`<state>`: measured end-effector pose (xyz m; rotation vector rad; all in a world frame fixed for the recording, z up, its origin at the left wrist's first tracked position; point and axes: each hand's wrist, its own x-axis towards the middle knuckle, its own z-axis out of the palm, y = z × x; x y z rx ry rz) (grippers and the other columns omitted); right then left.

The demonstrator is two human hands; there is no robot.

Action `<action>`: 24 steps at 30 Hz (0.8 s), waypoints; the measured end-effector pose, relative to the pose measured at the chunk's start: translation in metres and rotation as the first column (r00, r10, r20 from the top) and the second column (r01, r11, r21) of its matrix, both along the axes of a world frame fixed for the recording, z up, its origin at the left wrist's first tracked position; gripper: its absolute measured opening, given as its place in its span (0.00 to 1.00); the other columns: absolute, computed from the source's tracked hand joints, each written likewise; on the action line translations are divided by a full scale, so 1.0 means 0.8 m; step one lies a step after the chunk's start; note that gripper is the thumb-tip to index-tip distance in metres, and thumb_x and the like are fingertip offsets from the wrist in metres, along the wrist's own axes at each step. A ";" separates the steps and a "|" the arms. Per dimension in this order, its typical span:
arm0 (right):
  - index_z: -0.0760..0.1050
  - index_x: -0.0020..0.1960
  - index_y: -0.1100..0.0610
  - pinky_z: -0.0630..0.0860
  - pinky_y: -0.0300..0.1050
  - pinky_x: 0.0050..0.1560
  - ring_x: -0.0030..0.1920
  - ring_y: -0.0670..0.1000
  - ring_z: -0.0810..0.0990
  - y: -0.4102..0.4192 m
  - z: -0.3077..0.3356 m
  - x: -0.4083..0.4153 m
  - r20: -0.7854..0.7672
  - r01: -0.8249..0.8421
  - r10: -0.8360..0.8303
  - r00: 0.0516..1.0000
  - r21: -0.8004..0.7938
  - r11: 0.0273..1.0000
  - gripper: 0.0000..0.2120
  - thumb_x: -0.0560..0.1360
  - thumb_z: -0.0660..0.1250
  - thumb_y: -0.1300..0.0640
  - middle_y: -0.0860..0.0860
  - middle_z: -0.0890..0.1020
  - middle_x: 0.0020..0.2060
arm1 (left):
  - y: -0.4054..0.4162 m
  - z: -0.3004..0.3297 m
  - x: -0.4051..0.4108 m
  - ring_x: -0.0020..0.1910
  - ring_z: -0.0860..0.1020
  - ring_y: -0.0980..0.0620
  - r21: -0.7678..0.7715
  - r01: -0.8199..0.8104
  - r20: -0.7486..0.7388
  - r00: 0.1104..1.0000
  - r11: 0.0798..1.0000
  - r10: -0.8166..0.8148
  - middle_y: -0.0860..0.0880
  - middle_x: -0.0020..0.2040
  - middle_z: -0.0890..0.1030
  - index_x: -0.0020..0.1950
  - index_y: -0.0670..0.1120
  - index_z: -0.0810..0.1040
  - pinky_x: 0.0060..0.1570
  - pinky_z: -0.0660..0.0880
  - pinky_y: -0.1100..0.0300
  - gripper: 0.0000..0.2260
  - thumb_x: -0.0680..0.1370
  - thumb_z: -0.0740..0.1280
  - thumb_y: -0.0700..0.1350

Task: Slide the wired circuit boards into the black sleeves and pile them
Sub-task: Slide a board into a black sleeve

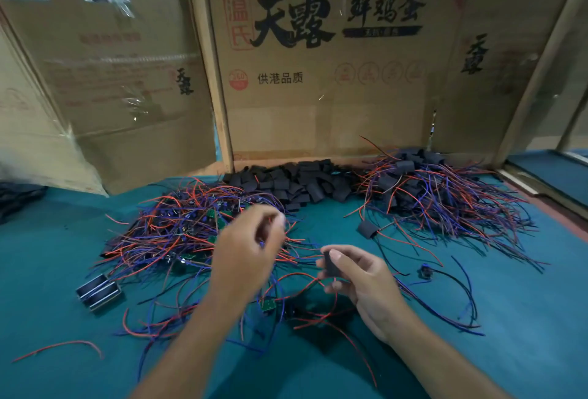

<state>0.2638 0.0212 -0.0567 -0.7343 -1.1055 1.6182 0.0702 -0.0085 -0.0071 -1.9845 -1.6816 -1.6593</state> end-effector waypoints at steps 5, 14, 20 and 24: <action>0.83 0.48 0.59 0.80 0.45 0.41 0.39 0.57 0.83 0.005 -0.008 -0.003 0.032 0.069 -0.071 0.997 0.065 0.995 0.10 0.72 0.74 0.52 0.62 0.84 0.42 | 0.096 0.044 -0.073 0.43 0.80 0.44 -0.377 -0.373 -0.324 0.911 0.848 0.257 0.48 0.39 0.80 0.44 0.45 0.78 0.41 0.75 0.54 0.08 0.80 0.65 0.47; 0.83 0.47 0.58 0.80 0.44 0.42 0.40 0.56 0.83 0.016 -0.015 0.007 0.049 0.084 -0.087 0.995 0.058 0.995 0.18 0.67 0.76 0.45 0.61 0.83 0.42 | 0.153 0.025 -0.084 0.33 0.76 0.47 -0.436 -0.695 -0.759 0.625 0.572 0.181 0.49 0.33 0.76 0.36 0.46 0.71 0.32 0.69 0.58 0.19 0.76 0.68 0.59; 0.83 0.49 0.58 0.80 0.44 0.43 0.41 0.57 0.83 0.020 -0.017 0.012 0.070 0.082 -0.087 0.994 0.072 0.994 0.20 0.67 0.76 0.43 0.61 0.83 0.43 | 0.135 0.043 -0.100 0.34 0.77 0.45 -0.448 -0.561 -0.531 0.794 0.696 0.298 0.48 0.32 0.76 0.34 0.45 0.73 0.36 0.75 0.55 0.19 0.78 0.68 0.56; 0.83 0.50 0.59 0.80 0.43 0.45 0.42 0.57 0.83 0.022 -0.015 0.014 0.030 0.060 -0.062 0.998 0.059 0.996 0.23 0.65 0.78 0.43 0.61 0.83 0.44 | 0.079 0.056 -0.112 0.34 0.77 0.50 -0.261 -0.242 0.108 0.954 0.934 0.278 0.51 0.34 0.81 0.39 0.49 0.79 0.36 0.73 0.55 0.13 0.77 0.68 0.56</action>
